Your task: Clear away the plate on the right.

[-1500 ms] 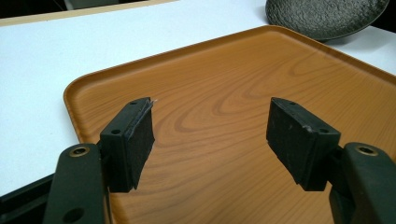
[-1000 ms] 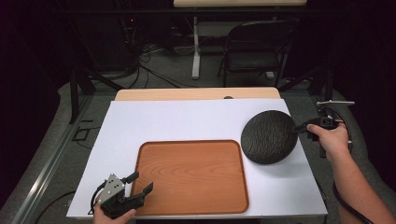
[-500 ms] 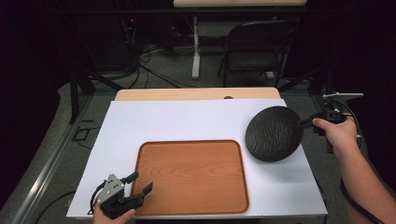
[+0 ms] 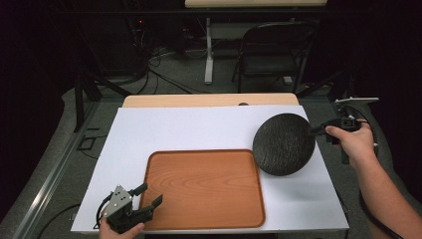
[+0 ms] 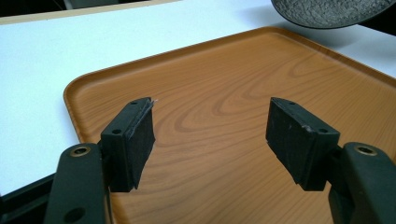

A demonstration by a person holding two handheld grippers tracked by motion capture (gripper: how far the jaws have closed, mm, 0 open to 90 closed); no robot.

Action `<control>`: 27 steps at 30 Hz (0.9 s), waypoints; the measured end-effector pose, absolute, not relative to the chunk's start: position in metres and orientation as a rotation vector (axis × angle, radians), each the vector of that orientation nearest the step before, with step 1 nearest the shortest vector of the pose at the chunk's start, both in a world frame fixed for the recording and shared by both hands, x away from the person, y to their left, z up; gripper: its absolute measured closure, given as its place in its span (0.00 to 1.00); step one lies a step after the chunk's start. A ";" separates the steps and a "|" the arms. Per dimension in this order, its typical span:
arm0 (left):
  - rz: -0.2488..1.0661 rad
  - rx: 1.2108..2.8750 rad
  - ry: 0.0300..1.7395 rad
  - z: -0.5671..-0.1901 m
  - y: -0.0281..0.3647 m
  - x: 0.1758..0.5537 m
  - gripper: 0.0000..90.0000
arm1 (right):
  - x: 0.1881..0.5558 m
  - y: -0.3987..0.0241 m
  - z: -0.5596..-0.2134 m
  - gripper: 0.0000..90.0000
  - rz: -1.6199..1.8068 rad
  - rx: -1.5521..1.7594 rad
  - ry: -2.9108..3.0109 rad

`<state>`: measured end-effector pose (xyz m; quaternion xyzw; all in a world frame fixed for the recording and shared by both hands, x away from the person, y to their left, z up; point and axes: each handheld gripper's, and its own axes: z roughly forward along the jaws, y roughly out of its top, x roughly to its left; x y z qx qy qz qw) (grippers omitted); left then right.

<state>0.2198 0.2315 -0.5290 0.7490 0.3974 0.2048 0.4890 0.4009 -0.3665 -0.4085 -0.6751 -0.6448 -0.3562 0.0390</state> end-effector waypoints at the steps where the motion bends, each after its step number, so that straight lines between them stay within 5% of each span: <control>1: 0.498 1.820 0.966 -0.529 0.231 0.220 0.35 | 0.401 -0.366 -0.409 0.96 -1.092 -2.070 -1.977; 27: 0.508 1.802 0.957 -0.528 0.233 0.218 0.35 | 0.394 -0.175 -0.429 0.95 -1.084 -1.538 -2.194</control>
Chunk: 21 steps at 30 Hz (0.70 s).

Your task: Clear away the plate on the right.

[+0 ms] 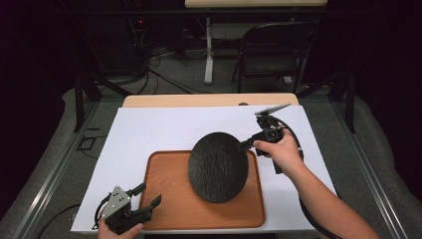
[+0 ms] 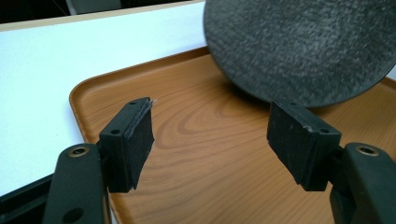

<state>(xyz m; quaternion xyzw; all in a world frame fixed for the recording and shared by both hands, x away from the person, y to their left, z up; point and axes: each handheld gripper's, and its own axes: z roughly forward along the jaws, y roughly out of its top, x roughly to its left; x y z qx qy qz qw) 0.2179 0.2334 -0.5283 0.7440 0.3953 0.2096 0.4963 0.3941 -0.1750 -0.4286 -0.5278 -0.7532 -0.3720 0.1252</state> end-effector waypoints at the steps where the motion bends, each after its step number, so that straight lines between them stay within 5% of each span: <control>1: 0.507 1.804 0.959 -0.528 0.234 0.218 0.35 | 0.394 -0.171 -0.430 0.95 -1.082 -1.525 -2.196; 21: 0.510 1.802 0.961 -0.528 0.234 0.217 0.35 | 0.384 -0.156 -0.459 0.97 -1.034 -1.503 -2.207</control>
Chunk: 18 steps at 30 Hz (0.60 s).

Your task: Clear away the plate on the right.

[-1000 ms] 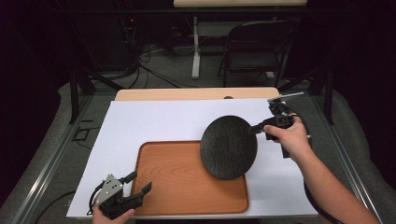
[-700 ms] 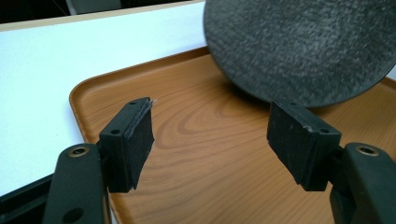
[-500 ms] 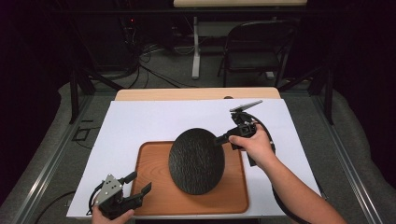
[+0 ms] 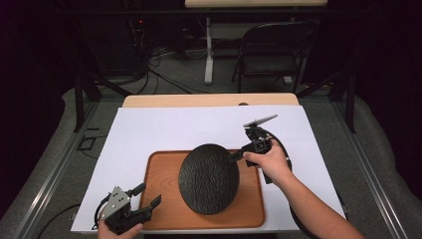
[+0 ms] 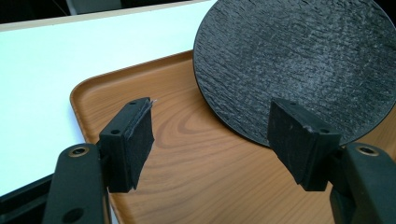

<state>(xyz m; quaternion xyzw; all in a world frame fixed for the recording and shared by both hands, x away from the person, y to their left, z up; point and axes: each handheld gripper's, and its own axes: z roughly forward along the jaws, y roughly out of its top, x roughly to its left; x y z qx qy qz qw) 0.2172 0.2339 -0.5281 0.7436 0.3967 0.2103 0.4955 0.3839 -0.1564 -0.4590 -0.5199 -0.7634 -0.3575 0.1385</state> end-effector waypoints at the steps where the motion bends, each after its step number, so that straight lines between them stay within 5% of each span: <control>1: 0.509 1.803 0.962 -0.528 0.234 0.217 0.35 | 0.383 -0.157 -0.460 0.97 -1.046 -1.494 -2.237; 18: 0.510 1.808 0.961 -0.528 0.233 0.217 0.35 | 0.379 -0.169 -0.475 0.96 -1.029 -1.538 -2.216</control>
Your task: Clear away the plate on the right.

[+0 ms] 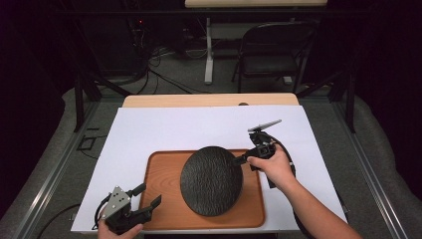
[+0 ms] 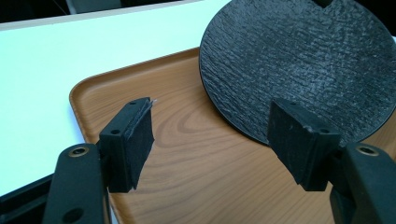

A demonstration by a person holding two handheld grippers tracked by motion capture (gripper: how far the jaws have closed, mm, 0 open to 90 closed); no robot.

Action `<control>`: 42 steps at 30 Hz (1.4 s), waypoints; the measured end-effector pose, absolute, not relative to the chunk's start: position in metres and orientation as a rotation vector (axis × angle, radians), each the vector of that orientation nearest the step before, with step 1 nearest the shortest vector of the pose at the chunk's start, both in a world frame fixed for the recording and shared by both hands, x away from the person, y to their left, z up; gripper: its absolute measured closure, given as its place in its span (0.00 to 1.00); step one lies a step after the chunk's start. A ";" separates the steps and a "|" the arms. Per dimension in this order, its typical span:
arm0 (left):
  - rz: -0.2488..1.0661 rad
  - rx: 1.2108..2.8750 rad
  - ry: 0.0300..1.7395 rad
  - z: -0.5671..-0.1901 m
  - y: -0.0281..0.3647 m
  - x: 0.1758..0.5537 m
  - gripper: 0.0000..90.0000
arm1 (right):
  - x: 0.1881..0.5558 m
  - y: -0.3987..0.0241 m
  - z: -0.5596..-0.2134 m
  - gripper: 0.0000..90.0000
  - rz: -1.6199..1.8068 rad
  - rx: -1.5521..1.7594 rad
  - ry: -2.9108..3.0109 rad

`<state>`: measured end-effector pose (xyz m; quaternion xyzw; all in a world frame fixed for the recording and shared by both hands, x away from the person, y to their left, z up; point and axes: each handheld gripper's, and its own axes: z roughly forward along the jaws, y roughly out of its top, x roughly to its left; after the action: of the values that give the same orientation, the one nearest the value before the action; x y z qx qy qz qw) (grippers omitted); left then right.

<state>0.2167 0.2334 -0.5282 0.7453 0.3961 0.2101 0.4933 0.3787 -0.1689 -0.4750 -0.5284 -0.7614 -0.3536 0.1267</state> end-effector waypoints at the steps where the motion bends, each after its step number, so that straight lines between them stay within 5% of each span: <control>1: 0.510 1.808 0.961 -0.528 0.233 0.217 0.35 | 0.379 -0.169 -0.475 0.96 -1.029 -1.538 -2.216; 42: 0.508 1.819 0.961 -0.529 0.233 0.217 0.35 | 0.375 -0.185 -0.510 0.87 -0.962 -1.629 -2.237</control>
<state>0.2172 0.2327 -0.5288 0.7485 0.3956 0.2090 0.4894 0.3750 -0.1846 -0.5097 -0.5530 -0.7592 -0.3265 0.1057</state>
